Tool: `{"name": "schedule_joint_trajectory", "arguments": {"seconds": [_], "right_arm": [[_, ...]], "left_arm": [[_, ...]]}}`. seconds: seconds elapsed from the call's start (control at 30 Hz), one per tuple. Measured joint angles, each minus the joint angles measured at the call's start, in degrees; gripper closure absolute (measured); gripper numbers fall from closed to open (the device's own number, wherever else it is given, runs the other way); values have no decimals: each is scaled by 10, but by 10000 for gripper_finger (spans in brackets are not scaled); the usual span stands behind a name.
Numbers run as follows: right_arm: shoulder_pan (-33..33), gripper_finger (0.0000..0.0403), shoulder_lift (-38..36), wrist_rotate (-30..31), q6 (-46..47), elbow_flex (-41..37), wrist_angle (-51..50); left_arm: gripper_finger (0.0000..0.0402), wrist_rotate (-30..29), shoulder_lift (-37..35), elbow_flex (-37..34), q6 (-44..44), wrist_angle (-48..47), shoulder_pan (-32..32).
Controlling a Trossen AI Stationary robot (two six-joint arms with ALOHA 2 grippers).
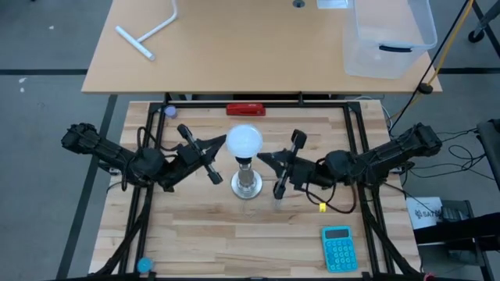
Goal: Screw lightbulb
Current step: Insert the white lightbulb into the silver lamp
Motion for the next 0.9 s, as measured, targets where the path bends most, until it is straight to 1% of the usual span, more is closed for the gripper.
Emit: {"name": "schedule_joint_trajectory", "arguments": {"seconds": [0.17,0.33,0.43,0.67,0.77,0.9], "right_arm": [[7,403,-2,12,12,0,-26],[5,403,-2,79,10,0,-38],[-3,403,-2,96,1,0,-34],[-31,403,-2,94,-27,0,29],[-40,403,-3,89,-41,0,51],[-45,403,-3,57,-46,1,56]], "left_arm": [[402,-6,-1,0,9,14,-5],[402,-8,-3,0,61,61,-34],[402,-7,-3,0,90,86,-55],[402,22,-3,0,89,80,-84],[402,32,-2,0,73,73,-84],[402,38,0,0,40,56,-67]]}}
